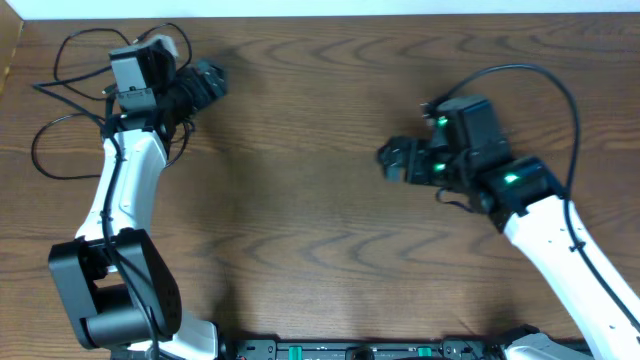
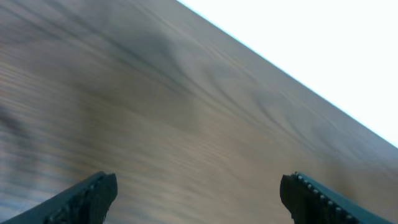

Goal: Untangle cables

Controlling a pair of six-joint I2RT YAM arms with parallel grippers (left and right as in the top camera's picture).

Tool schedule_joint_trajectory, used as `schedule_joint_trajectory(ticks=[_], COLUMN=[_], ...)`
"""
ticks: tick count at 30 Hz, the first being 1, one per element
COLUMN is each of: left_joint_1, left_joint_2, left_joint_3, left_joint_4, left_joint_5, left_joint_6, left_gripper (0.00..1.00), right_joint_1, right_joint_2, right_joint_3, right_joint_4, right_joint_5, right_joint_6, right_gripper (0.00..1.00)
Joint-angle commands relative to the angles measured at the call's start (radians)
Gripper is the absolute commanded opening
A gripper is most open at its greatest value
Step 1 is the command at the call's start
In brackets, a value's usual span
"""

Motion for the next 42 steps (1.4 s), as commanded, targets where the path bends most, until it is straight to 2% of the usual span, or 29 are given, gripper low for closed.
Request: schedule_joint_trajectory(ticks=[1,3,8,13,17,20,27,33,42], left_joint_1=[-0.048,-0.084,-0.140,-0.145,-0.151,-0.177,-0.227,-0.229,-0.229], left_joint_2=[0.013,0.013,0.006,-0.049,-0.159,-0.301,-0.496,-0.506,-0.452], left_joint_3=[0.003,0.003,0.003,0.003,0.003,0.003,0.003,0.003,0.003], left_joint_4=[-0.103,-0.187,-0.295,-0.368,-0.457,-0.542,-0.568,-0.586,-0.690], left_joint_5=[0.390,0.392,0.392,0.382,0.266,0.101,-0.005,-0.071,-0.124], left_joint_6=[0.000,0.005,0.148,0.155,0.155,0.154,0.154,0.154,0.154], left_gripper=[0.96,0.96,0.96,0.96,0.96,0.96,0.96,0.96,0.96], right_joint_1=[-0.129,-0.187,-0.261,-0.269,-0.270,-0.269,-0.269,-0.311,-0.501], right_joint_2=[0.002,0.002,0.002,0.002,0.002,0.002,0.002,0.002,0.019], right_joint_3=[0.000,0.000,0.000,0.000,0.000,0.000,0.000,0.000,-0.007], right_joint_4=[-0.065,-0.094,-0.153,-0.212,-0.208,-0.202,-0.218,-0.224,-0.239], right_joint_5=[0.043,0.043,0.043,0.062,0.081,0.077,0.045,0.097,0.251], right_joint_6=[0.032,0.032,0.032,0.028,0.028,0.029,0.028,0.093,0.117], right_gripper=[0.99,0.99,0.99,0.99,0.99,0.99,0.99,0.99,0.99])
